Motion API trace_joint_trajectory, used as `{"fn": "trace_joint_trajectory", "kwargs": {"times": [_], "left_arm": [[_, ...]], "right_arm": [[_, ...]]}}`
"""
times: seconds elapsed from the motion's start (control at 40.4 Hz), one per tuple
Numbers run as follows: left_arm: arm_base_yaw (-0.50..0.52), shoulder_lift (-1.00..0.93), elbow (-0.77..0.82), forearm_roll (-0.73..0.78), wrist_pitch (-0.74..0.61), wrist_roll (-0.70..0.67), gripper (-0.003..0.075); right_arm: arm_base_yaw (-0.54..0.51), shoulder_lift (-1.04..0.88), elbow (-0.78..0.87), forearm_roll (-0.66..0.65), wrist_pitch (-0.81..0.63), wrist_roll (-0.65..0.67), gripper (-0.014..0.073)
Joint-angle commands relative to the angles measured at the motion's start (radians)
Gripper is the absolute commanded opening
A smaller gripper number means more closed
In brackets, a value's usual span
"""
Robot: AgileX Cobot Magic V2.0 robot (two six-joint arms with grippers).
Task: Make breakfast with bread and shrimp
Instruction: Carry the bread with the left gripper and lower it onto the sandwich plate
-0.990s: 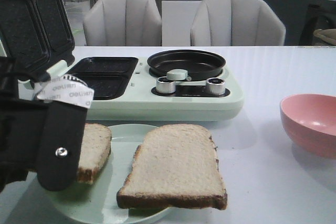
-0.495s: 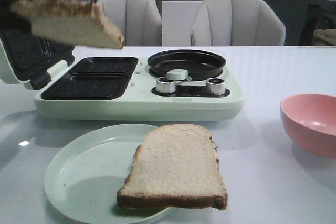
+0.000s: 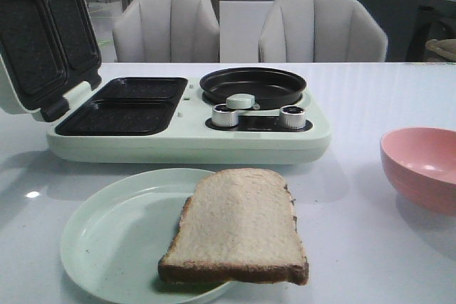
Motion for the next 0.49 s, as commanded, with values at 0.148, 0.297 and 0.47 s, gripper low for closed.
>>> {"fn": "trace_joint_trajectory", "kwargs": {"times": [0.148,0.297,0.47], "left_arm": [[0.109,0.136,-0.115,0.055,-0.031,-0.014,0.01],[0.148,0.221,-0.129,0.064,-0.052,-0.014,0.01],[0.181,0.292,-0.166,0.078,-0.086,-0.014,0.01]], "right_arm": [[0.0,-0.001,-0.033,0.006,-0.057,-0.009,0.0549],[0.0,-0.001,-0.033,0.006,-0.057,-0.009,0.0549],[0.0,-0.001,-0.033,0.006,-0.057,-0.009,0.0549]]}}
